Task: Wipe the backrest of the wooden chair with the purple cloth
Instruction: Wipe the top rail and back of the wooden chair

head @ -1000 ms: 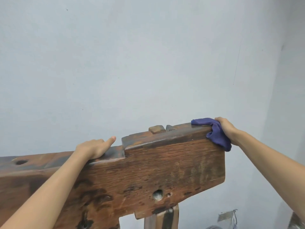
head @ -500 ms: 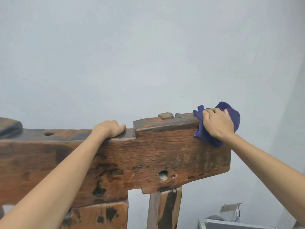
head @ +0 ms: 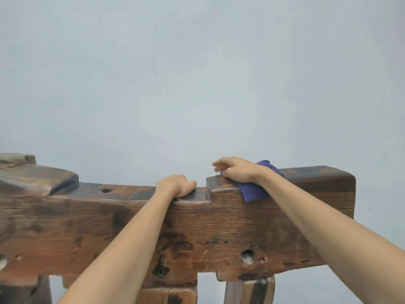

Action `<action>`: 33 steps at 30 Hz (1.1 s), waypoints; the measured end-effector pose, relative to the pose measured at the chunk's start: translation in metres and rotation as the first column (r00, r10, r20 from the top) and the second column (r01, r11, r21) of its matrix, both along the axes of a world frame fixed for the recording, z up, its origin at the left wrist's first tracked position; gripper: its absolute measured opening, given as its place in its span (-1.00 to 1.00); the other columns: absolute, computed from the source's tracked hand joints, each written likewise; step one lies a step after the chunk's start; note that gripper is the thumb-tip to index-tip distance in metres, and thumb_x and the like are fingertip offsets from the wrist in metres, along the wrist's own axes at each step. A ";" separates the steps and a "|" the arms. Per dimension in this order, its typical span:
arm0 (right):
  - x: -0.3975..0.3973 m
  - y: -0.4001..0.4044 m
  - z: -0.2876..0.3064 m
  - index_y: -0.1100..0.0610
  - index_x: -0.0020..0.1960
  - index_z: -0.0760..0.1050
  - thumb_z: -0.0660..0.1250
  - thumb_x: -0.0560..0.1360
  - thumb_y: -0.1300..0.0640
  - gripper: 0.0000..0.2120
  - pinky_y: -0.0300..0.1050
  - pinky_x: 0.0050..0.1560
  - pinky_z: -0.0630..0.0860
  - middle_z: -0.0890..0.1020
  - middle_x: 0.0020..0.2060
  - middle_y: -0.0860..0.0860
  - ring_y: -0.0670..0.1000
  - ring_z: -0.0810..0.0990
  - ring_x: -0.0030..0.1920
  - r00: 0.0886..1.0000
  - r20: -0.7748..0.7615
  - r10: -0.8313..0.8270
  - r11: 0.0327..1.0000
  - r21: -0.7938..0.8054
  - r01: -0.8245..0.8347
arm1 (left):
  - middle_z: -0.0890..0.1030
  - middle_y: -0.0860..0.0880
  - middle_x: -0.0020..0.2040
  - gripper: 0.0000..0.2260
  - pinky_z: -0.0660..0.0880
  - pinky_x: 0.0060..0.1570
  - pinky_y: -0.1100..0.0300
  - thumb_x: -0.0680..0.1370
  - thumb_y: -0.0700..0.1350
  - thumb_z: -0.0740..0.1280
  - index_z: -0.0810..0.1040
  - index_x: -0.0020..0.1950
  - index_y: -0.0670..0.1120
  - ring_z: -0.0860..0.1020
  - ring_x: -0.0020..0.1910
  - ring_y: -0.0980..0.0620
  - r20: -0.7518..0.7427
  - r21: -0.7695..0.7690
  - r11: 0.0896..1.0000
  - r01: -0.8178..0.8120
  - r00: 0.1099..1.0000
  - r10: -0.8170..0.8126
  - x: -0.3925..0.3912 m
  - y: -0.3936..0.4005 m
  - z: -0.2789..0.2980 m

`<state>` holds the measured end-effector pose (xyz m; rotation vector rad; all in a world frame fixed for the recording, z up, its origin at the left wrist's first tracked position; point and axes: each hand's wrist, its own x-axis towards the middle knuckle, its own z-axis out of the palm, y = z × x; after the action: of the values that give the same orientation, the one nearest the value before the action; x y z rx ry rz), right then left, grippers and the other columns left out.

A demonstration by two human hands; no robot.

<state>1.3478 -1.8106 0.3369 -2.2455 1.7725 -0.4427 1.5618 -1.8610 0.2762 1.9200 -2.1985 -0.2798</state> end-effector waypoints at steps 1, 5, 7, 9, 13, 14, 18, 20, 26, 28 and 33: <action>0.017 0.001 -0.004 0.07 0.50 0.39 0.14 0.58 0.32 -0.49 -0.02 0.47 0.37 0.56 0.39 -0.01 -0.02 0.49 0.40 0.998 0.011 0.068 0.998 -0.002 -0.068 | 0.57 -0.12 0.33 -0.50 0.42 0.19 -0.05 0.56 0.21 0.07 0.53 0.31 -0.05 0.52 0.27 -0.15 -0.008 -0.002 1.000 -0.001 1.000 0.001 0.001 0.001 0.000; 0.072 0.015 -0.016 0.13 0.43 0.48 0.18 0.69 0.17 -0.67 0.03 0.41 0.45 0.60 0.34 0.10 0.09 0.57 0.33 0.947 0.217 0.237 0.970 0.002 -0.243 | 0.51 -0.16 0.42 -0.56 0.39 0.35 -0.07 0.61 0.08 0.06 0.51 0.37 -0.07 0.46 0.38 -0.19 -0.106 0.023 0.998 0.050 0.993 -0.047 0.007 0.012 0.001; 0.076 0.019 -0.014 0.09 0.32 0.54 0.15 0.71 0.01 -0.69 0.02 0.45 0.37 0.59 0.33 0.06 0.08 0.53 0.35 0.952 0.211 0.222 0.975 -0.023 -0.222 | 0.53 -0.24 0.38 -0.61 0.42 0.26 0.00 0.62 -0.03 0.09 0.53 0.32 -0.17 0.50 0.33 -0.21 -0.164 0.017 0.998 0.062 0.985 -0.059 0.013 0.013 0.002; 0.067 0.023 -0.012 0.07 0.26 0.56 0.03 0.71 -0.06 -0.61 0.07 0.44 0.33 0.58 0.33 0.04 0.10 0.49 0.35 0.988 -0.050 0.145 0.986 -0.073 -0.149 | 0.59 -0.26 0.27 -0.69 0.42 0.07 0.04 0.61 -0.07 0.13 0.56 0.16 -0.22 0.55 0.18 -0.21 -0.192 0.002 0.997 0.075 0.979 -0.073 0.018 0.013 0.003; 0.035 0.031 -0.015 0.01 0.39 0.48 -0.13 0.70 -0.09 -0.50 0.14 0.41 0.33 0.50 0.38 -0.03 0.07 0.44 0.39 0.949 -0.313 0.037 0.984 -0.155 -0.090 | 0.63 -0.25 0.14 -0.71 0.36 -0.08 0.08 0.59 -0.06 0.17 0.58 0.04 -0.24 0.54 0.00 -0.19 -0.210 -0.012 0.996 0.091 0.973 -0.092 0.019 0.008 0.003; 0.022 0.033 -0.015 -0.02 0.43 0.44 -0.14 0.70 -0.12 -0.50 0.14 0.43 0.32 0.46 0.43 -0.04 0.06 0.41 0.44 0.946 -0.325 -0.007 0.982 -0.179 -0.054 | 0.62 -0.25 0.11 -0.69 0.35 -0.09 0.08 0.59 -0.05 0.18 0.58 0.05 -0.25 0.53 -0.03 -0.18 -0.209 -0.012 0.995 0.095 0.973 -0.095 0.018 0.007 0.003; -0.048 0.042 -0.006 -0.27 0.54 0.24 -0.12 0.66 -0.23 -0.52 0.12 0.46 0.29 0.25 0.58 -0.17 -0.02 0.27 0.56 0.922 -0.323 -0.216 0.958 -0.253 0.136 | 0.59 -0.17 -0.03 -0.75 0.38 -0.09 0.06 0.60 -0.04 0.18 0.51 -0.16 -0.15 0.52 -0.10 -0.13 -0.190 -0.016 0.994 0.110 0.976 -0.111 0.019 0.001 -0.001; -0.093 0.047 0.003 -0.30 0.54 0.21 -0.09 0.63 -0.26 -0.51 0.15 0.43 0.33 0.27 0.58 -0.18 0.02 0.31 0.54 0.901 -0.283 -0.328 0.931 -0.256 0.258 | 0.60 -0.17 0.00 -0.73 0.42 -0.03 0.05 0.61 -0.03 0.18 0.54 -0.12 -0.17 0.55 -0.04 -0.15 -0.179 -0.031 0.994 0.101 0.978 -0.105 0.021 -0.004 -0.003; -0.214 0.061 0.014 -0.23 0.52 0.28 -0.02 0.61 -0.21 -0.51 0.14 0.33 0.36 0.39 0.52 -0.08 0.13 0.39 0.47 0.787 -0.121 -0.604 0.780 -0.291 0.554 | 0.61 -0.13 -0.10 -0.60 0.37 -0.08 0.06 0.67 0.05 0.10 0.51 -0.22 -0.15 0.53 -0.11 -0.10 -0.142 -0.098 0.989 0.114 0.982 -0.128 0.015 -0.010 -0.009; -0.227 0.059 0.014 -0.21 0.51 0.29 0.03 0.59 -0.21 -0.50 0.13 0.30 0.38 0.43 0.50 -0.04 0.15 0.42 0.45 0.792 -0.076 -0.606 0.773 -0.289 0.565 | 0.66 -0.08 0.01 -0.56 0.42 0.04 0.05 0.69 0.10 0.06 0.63 -0.06 -0.10 0.56 -0.01 -0.08 -0.209 -0.156 0.973 0.168 0.957 -0.199 0.014 -0.008 -0.007; -0.227 0.063 0.005 -0.31 0.54 0.21 0.05 0.59 -0.16 -0.48 0.19 0.46 0.24 0.19 0.62 -0.10 0.11 0.19 0.59 0.797 -0.112 -0.594 0.773 -0.356 0.525 | 0.64 -0.08 0.10 -0.53 0.43 0.23 -0.12 0.65 0.22 0.01 0.57 0.12 -0.07 0.56 0.11 -0.12 -0.241 -0.304 0.906 0.296 0.896 -0.373 -0.035 0.009 0.030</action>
<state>1.1211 -1.7476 0.3419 -1.9498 2.6792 -0.6410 1.5269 -1.8518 0.3059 1.2640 -2.2233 -0.2913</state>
